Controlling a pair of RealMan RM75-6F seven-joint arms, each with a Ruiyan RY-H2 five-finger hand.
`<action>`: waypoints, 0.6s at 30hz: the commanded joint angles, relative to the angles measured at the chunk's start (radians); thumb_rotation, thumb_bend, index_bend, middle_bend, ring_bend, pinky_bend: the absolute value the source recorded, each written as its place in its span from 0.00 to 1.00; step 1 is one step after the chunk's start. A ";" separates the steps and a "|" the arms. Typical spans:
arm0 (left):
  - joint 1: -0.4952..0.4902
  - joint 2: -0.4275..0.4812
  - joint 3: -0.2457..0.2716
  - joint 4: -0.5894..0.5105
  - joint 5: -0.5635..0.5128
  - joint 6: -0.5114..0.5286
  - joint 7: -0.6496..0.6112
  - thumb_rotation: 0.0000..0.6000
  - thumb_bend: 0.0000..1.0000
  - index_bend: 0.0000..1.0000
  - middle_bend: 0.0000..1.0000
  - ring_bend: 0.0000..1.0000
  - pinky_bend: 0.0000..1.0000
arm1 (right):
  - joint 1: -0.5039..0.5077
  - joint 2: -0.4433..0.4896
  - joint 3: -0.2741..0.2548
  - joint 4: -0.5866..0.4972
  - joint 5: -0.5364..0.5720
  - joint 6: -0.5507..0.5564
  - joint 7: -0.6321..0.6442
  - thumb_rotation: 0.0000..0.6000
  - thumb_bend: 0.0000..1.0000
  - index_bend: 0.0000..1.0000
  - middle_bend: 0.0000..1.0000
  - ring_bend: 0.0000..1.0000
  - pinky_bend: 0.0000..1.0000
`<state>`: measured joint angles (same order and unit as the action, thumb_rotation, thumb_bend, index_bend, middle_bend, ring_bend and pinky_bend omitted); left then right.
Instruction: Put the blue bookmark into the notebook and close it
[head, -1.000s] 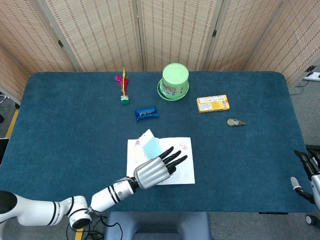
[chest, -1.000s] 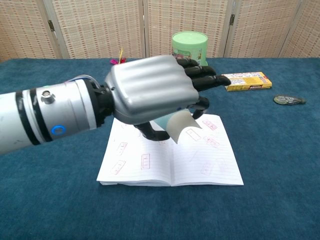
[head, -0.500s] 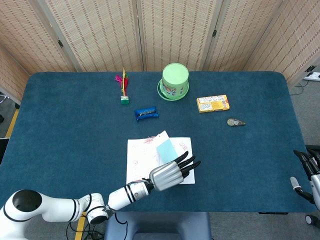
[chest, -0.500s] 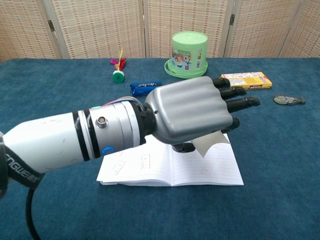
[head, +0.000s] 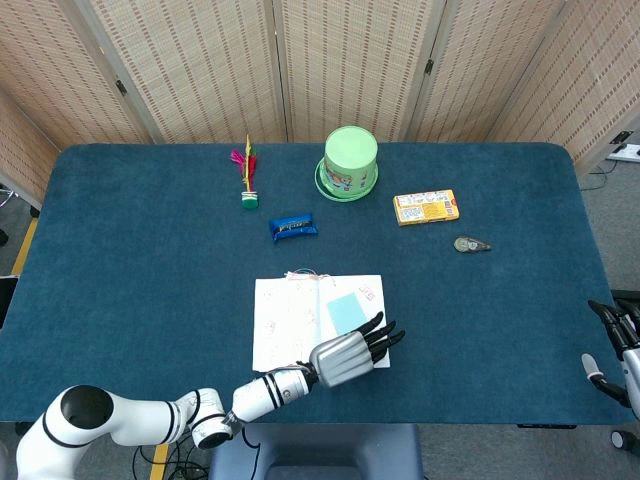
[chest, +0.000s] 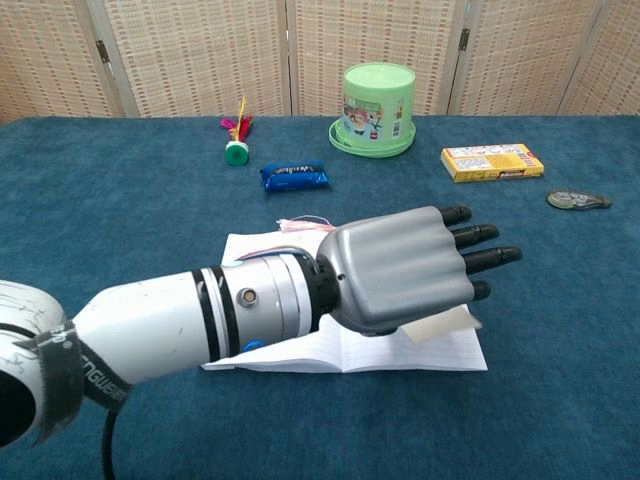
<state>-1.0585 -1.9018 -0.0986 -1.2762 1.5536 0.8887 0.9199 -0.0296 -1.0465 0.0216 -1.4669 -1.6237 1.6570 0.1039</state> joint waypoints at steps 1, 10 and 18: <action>0.007 -0.012 -0.006 0.018 -0.013 0.003 0.016 1.00 0.28 0.23 0.00 0.00 0.15 | -0.002 -0.001 0.000 0.002 0.002 0.000 0.002 1.00 0.31 0.12 0.21 0.11 0.20; 0.099 0.090 -0.026 -0.155 -0.136 0.057 0.078 1.00 0.28 0.09 0.00 0.00 0.15 | 0.007 0.004 -0.004 -0.006 -0.017 -0.006 -0.009 1.00 0.30 0.12 0.21 0.11 0.20; 0.208 0.253 -0.053 -0.336 -0.242 0.157 -0.012 1.00 0.28 0.09 0.00 0.00 0.15 | 0.032 0.023 -0.017 -0.045 -0.087 -0.013 -0.059 1.00 0.31 0.12 0.21 0.11 0.20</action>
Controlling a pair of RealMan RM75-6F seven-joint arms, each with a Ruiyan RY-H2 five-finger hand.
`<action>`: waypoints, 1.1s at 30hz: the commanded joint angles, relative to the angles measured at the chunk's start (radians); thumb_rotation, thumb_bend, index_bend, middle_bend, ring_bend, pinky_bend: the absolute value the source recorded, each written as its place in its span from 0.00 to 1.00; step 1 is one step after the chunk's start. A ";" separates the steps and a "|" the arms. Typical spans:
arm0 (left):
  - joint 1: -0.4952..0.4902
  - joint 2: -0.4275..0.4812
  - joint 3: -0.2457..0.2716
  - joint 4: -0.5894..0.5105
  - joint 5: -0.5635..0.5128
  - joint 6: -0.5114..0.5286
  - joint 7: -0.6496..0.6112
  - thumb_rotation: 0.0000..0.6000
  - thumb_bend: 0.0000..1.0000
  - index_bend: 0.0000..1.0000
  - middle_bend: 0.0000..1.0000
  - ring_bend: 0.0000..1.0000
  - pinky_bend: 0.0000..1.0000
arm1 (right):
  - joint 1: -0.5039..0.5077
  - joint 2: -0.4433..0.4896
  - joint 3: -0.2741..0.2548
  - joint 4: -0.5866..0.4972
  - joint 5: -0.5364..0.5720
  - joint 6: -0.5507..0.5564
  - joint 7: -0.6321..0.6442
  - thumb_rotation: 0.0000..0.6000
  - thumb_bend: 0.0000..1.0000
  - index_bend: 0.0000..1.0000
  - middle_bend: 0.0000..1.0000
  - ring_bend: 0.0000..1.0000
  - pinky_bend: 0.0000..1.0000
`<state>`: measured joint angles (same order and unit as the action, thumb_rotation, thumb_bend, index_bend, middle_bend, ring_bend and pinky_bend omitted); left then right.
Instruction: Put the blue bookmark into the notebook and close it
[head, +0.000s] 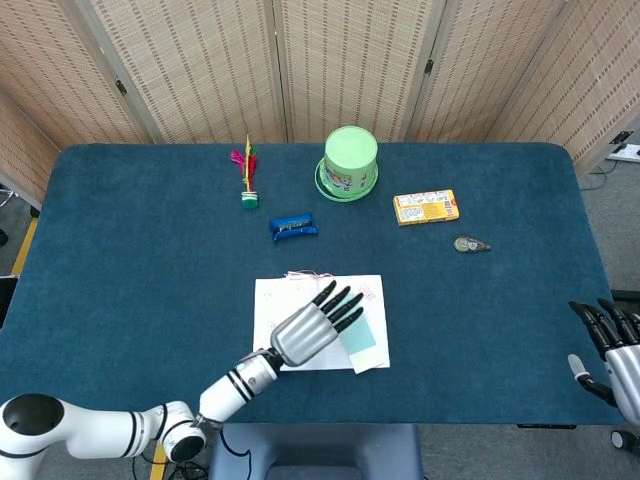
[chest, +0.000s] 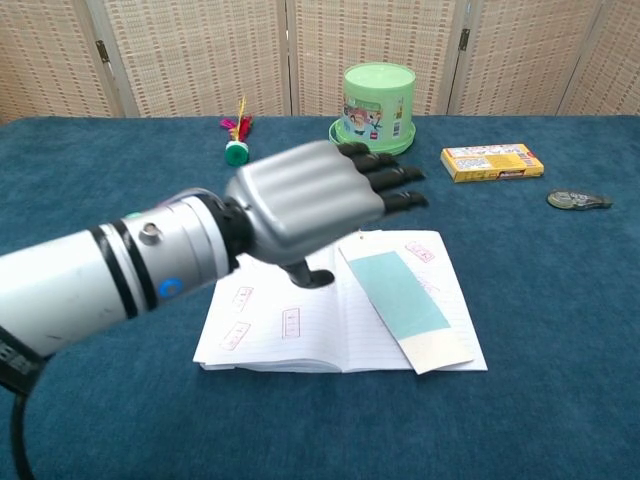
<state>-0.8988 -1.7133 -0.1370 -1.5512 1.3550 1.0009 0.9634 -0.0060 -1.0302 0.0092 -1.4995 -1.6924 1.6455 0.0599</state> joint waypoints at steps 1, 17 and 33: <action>0.066 0.090 -0.020 -0.079 -0.053 0.060 -0.094 1.00 0.28 0.09 0.00 0.00 0.15 | 0.012 0.009 -0.008 -0.018 -0.030 -0.004 -0.023 1.00 0.31 0.12 0.21 0.11 0.20; 0.315 0.405 0.036 -0.208 -0.061 0.235 -0.521 1.00 0.28 0.15 0.00 0.00 0.15 | 0.082 0.012 -0.052 -0.066 -0.152 -0.086 -0.083 1.00 0.33 0.12 0.25 0.11 0.20; 0.507 0.560 0.140 -0.217 0.029 0.361 -0.703 1.00 0.28 0.16 0.00 0.00 0.15 | 0.266 -0.091 -0.072 -0.126 -0.190 -0.389 -0.148 1.00 0.41 0.05 0.30 0.11 0.19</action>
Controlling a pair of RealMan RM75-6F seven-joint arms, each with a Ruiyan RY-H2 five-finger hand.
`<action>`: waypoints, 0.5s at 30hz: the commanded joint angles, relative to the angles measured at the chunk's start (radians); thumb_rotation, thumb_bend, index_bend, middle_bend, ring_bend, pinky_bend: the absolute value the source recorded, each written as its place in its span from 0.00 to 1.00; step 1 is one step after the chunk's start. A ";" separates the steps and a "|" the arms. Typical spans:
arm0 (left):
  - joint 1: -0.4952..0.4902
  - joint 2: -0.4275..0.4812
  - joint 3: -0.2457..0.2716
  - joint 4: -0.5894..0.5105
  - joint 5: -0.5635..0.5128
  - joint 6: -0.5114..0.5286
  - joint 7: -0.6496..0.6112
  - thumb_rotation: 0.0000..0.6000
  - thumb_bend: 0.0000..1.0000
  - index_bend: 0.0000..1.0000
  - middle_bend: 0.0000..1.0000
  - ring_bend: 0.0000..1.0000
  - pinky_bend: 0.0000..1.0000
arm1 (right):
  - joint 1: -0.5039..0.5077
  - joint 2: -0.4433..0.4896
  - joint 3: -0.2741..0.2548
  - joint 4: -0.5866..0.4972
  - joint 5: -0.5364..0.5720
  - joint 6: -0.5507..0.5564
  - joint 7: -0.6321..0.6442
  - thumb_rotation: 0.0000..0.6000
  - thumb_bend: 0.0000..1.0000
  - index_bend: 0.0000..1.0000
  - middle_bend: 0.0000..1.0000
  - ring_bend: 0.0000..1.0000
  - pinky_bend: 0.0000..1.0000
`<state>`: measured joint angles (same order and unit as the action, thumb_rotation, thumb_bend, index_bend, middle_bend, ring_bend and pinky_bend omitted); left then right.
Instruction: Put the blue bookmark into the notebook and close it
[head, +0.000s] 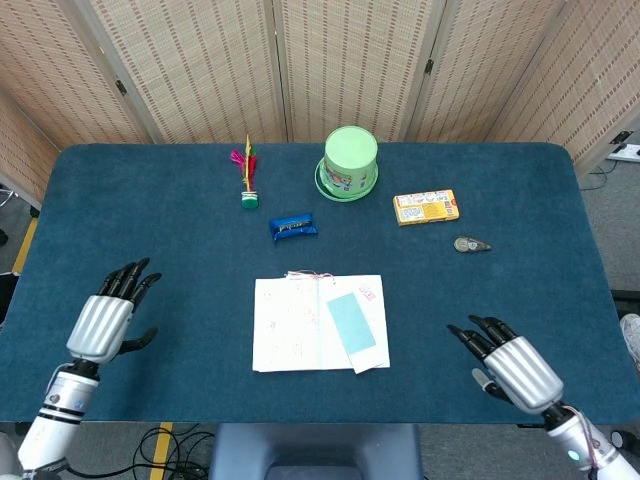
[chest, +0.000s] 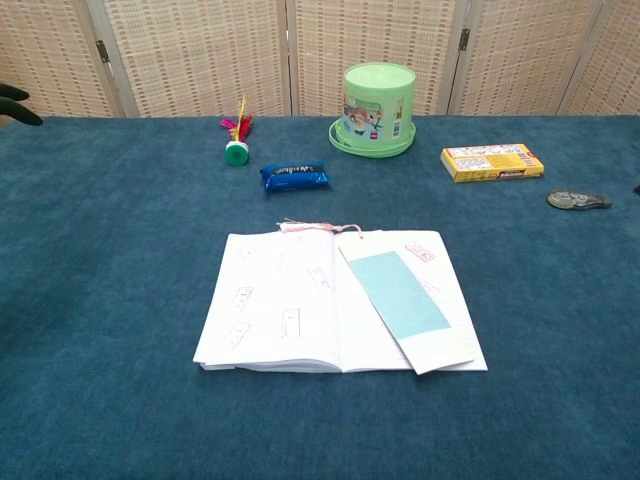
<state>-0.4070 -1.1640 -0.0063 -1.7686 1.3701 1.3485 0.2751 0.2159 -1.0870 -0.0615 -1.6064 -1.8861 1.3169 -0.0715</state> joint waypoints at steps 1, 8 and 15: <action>0.024 0.013 0.012 0.002 0.021 0.019 -0.025 1.00 0.28 0.16 0.00 0.00 0.15 | 0.060 -0.048 0.001 -0.022 0.007 -0.085 -0.017 1.00 0.42 0.04 0.31 0.11 0.19; 0.057 0.032 0.022 0.007 0.047 0.028 -0.052 1.00 0.28 0.16 0.00 0.00 0.15 | 0.136 -0.132 0.004 -0.020 0.054 -0.223 -0.034 1.00 0.54 0.01 0.32 0.10 0.17; 0.079 0.043 0.028 0.005 0.070 0.026 -0.068 1.00 0.28 0.16 0.00 0.00 0.15 | 0.188 -0.205 -0.013 0.008 0.104 -0.330 -0.023 1.00 0.57 0.00 0.32 0.05 0.08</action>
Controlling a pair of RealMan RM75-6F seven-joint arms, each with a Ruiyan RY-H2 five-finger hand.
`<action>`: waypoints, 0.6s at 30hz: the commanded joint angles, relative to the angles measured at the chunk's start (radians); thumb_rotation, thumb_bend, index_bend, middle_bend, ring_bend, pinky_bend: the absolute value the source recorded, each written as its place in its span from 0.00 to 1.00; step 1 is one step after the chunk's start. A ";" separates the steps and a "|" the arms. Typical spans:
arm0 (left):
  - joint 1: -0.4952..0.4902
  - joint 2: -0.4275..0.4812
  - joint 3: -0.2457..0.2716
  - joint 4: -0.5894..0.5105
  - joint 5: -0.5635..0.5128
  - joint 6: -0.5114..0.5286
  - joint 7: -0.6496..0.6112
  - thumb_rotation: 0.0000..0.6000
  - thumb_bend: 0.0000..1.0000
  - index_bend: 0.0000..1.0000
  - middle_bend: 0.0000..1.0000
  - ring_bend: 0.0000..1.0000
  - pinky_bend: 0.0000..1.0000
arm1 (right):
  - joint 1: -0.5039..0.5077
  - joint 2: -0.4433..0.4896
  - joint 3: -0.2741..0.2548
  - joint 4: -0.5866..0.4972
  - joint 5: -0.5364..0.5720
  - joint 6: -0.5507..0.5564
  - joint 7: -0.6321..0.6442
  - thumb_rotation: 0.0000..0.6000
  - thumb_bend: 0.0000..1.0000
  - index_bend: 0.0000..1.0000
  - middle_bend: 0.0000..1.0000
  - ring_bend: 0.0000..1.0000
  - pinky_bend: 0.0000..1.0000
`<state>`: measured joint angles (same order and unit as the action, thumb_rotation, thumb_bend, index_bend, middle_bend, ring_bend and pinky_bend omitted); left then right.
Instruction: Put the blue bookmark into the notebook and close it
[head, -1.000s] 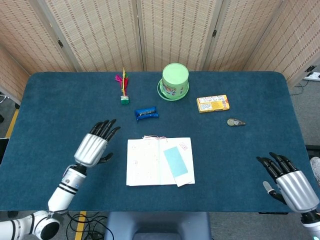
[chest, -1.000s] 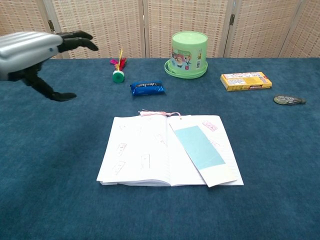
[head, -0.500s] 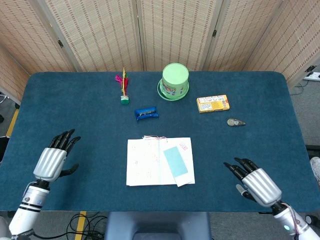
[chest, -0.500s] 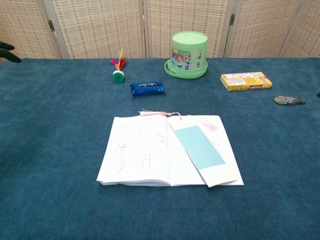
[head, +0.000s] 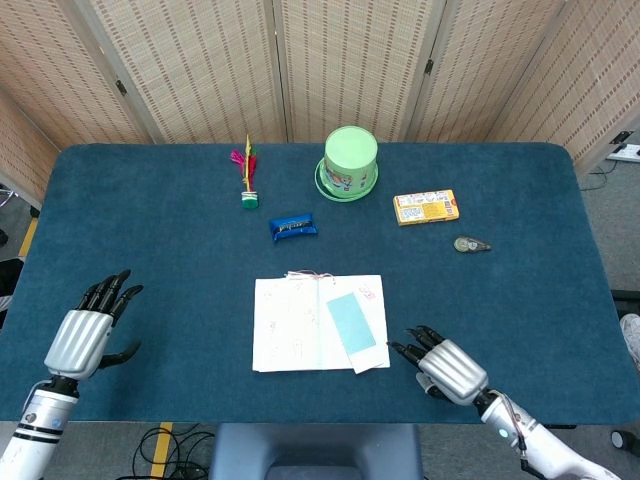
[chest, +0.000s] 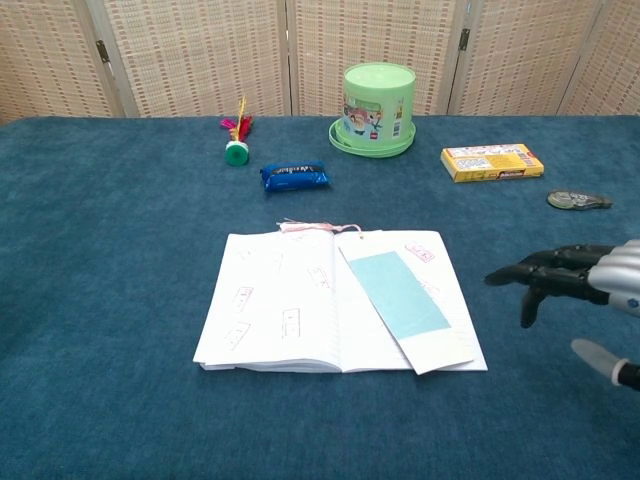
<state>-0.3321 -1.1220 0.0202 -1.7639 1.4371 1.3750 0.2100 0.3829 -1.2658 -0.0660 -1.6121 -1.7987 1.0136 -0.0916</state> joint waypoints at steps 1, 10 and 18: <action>0.007 0.001 0.003 0.002 0.006 -0.002 -0.005 1.00 0.28 0.16 0.00 0.00 0.15 | 0.024 -0.033 -0.010 0.017 0.019 -0.029 -0.007 1.00 0.57 0.00 0.32 0.04 0.08; 0.021 -0.004 0.003 0.010 0.014 -0.019 -0.018 1.00 0.28 0.16 0.00 0.00 0.15 | 0.053 -0.097 -0.002 0.058 0.054 -0.042 0.001 1.00 0.57 0.00 0.32 0.03 0.05; 0.026 -0.003 -0.004 0.010 0.017 -0.037 -0.022 1.00 0.28 0.16 0.00 0.00 0.15 | 0.076 -0.141 -0.005 0.094 0.078 -0.055 0.004 1.00 0.57 0.00 0.32 0.02 0.04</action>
<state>-0.3067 -1.1252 0.0162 -1.7536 1.4542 1.3388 0.1880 0.4576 -1.4051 -0.0698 -1.5192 -1.7226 0.9596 -0.0864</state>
